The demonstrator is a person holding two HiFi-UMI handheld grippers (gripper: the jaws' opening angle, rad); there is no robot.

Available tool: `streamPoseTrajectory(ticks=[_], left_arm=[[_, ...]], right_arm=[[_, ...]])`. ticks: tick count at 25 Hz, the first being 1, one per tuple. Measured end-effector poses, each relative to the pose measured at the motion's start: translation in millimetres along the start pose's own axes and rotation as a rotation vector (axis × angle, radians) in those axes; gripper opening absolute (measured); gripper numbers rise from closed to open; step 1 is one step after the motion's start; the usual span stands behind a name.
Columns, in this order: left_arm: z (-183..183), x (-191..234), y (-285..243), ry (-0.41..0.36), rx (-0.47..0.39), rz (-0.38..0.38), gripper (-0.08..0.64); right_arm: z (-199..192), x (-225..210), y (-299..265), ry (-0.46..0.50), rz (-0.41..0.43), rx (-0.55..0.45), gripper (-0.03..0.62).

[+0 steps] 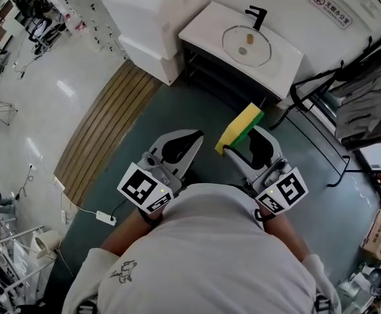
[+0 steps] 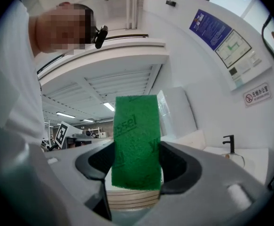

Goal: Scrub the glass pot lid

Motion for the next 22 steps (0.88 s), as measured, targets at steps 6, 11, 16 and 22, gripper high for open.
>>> streamPoseTrajectory(ticks=[6,11,16,22], left_arm=[[3.7,43.2,7.2,0.036,-0.005,0.039,-0.002],[0.5,73.4,-11.2,0.044,-0.002,0.076,-0.002],[-0.1,103.7,-44.3,0.033,0.005,0.112,-0.002],[1.4,143.1,-116.8,0.028,0.012,0.141,-0.003]], right_arm=[[-7.6,-12.4,-45.1,-0.038,0.03,0.024,0.288],[-13.6,-43.5,-69.3,-0.052,0.053,0.034,0.288],[-15.9,-91.1,-93.5,-0.071,0.088,0.043,0.288],[-6.0,-174.8,-122.3,-0.072,0.12,0.051,0.288]])
Point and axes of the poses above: the fingertips, and each gripper's own axes: y backward along the fingers, x to its left, z out of its top, the point moved 8 cm from there along y, backward along the fingers, and after that the axes turned 7 degrees about z, right-handed, at the moved point
